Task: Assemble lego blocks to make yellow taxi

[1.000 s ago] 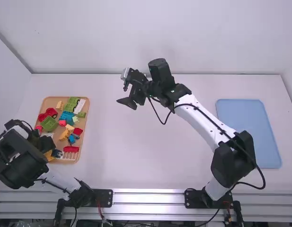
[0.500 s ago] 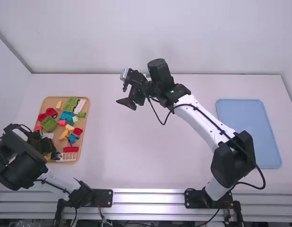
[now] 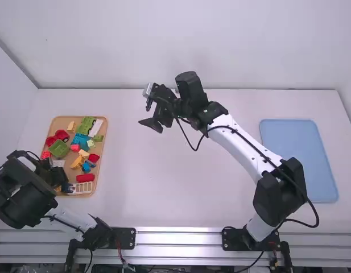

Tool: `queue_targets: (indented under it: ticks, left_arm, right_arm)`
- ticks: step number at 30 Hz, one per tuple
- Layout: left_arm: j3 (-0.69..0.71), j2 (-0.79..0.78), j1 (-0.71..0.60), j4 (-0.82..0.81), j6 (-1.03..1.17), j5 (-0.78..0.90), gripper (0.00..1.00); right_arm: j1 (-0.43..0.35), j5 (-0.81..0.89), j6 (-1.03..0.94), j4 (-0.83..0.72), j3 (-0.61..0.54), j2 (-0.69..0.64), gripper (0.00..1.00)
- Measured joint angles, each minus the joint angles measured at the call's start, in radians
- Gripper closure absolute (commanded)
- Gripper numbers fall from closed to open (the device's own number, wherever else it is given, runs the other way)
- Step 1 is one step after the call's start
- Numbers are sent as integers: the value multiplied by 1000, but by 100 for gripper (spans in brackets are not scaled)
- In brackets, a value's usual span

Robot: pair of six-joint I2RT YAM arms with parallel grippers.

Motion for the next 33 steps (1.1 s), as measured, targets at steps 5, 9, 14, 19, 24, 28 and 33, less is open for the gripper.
queue_targets:
  ticks: [5, 9, 14, 19, 24, 28, 33]
  left_arm:
    - [0, 0, 0, 10, 1, 0, 47]
    - [6, 0, 0, -18, -1, 0, 57]
    - [40, 0, 0, -106, -28, 0, 67]
    - [133, -1, 0, -166, -81, 0, 71]
    - [239, -66, -10, -245, -102, 45, 71]
    - [278, -163, -88, -270, -36, 131, 80]
    - [288, -230, -322, -273, 51, 188, 79]
  right_arm:
    - [3, 6, -2, 0, 0, 0, 1]
    - [3, 8, -1, 9, 0, 0, 1]
    - [-1, 8, 0, 23, 0, 0, 1]
    - [-9, 7, -1, 23, 0, 0, 1]
    - [-37, 7, -2, 21, 0, 0, 1]
    - [-60, 7, 13, 22, 0, 0, 1]
    - [-104, -24, 23, -25, 0, -2, 1]
